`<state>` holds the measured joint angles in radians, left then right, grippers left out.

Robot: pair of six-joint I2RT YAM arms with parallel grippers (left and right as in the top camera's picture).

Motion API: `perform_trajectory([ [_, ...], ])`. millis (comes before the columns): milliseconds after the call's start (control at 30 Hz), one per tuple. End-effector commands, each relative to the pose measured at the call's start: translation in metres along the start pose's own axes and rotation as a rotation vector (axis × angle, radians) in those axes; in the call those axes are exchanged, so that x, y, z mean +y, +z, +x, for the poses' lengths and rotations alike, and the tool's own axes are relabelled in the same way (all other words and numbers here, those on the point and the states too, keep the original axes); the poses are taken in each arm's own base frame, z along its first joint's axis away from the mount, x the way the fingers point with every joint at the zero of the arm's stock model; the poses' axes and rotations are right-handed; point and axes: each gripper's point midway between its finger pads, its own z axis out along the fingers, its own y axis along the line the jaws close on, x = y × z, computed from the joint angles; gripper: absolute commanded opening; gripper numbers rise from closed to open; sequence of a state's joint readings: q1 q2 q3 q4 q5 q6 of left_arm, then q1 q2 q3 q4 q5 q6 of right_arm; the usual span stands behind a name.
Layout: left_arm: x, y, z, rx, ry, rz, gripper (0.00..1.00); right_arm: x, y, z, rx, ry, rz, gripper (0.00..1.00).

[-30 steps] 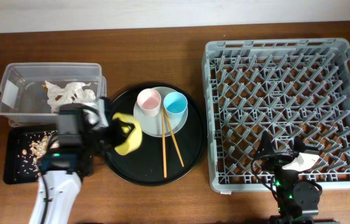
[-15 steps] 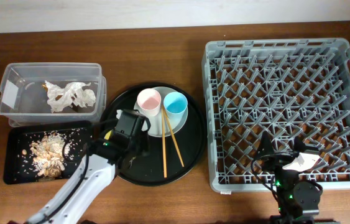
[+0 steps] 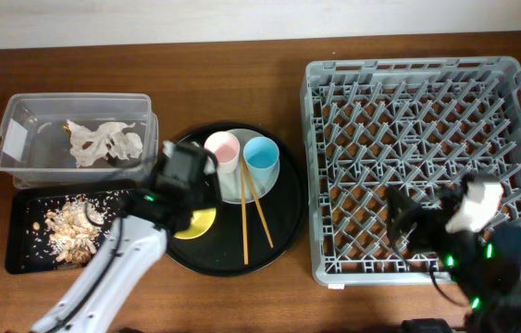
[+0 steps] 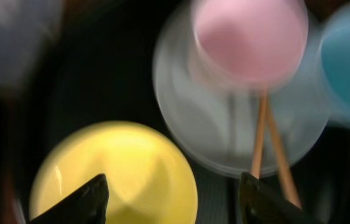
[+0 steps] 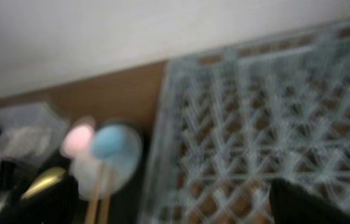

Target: Sort waste into correct bins and load items into the dishwasher rack

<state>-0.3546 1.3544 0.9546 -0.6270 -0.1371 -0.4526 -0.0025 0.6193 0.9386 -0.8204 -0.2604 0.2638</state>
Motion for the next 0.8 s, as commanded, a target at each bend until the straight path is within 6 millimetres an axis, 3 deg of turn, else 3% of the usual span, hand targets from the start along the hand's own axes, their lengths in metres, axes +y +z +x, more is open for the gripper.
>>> perform_trajectory([
  [0, 0.029, -0.045, -0.068, -0.141, -0.124, -0.016, 0.73, 0.04, 0.013, -0.008, 0.251, 0.088, -0.186, 0.98],
  [100, 0.059, -0.066, -0.094, -0.166, -0.227, -0.013, 0.78, 0.077, 0.027, -0.009, 0.392, 0.173, -0.429, 0.96],
  [167, 0.08, -0.072, -0.102, -0.183, -0.281, -0.03, 0.82, 0.089, 0.038, -0.006, 0.446, 0.195, -0.51, 0.75],
  [200, 0.106, -0.074, -0.106, -0.199, -0.335, -0.078, 0.95, 0.089, 0.052, 0.002, 0.491, 0.194, -0.487, 0.63],
  [233, 0.12, -0.075, -0.105, -0.199, -0.365, -0.103, 0.99, 0.089, 0.06, 0.01, 0.519, 0.18, -0.463, 0.57],
  [300, 0.143, -0.077, -0.098, -0.179, -0.418, -0.147, 0.99, 0.094, 0.075, 0.029, 0.581, 0.132, -0.404, 0.44],
  [367, 0.165, -0.08, -0.09, -0.161, -0.47, -0.188, 0.99, 0.103, 0.092, 0.055, 0.64, 0.084, -0.294, 0.43],
  [467, 0.18, -0.082, -0.088, -0.165, -0.505, -0.212, 0.99, 0.118, 0.112, 0.082, 0.659, -0.017, -0.187, 0.41],
  [767, 0.182, -0.083, -0.088, -0.166, -0.51, -0.215, 0.99, 0.173, 0.163, 0.177, 0.739, -0.192, -0.084, 0.4],
])
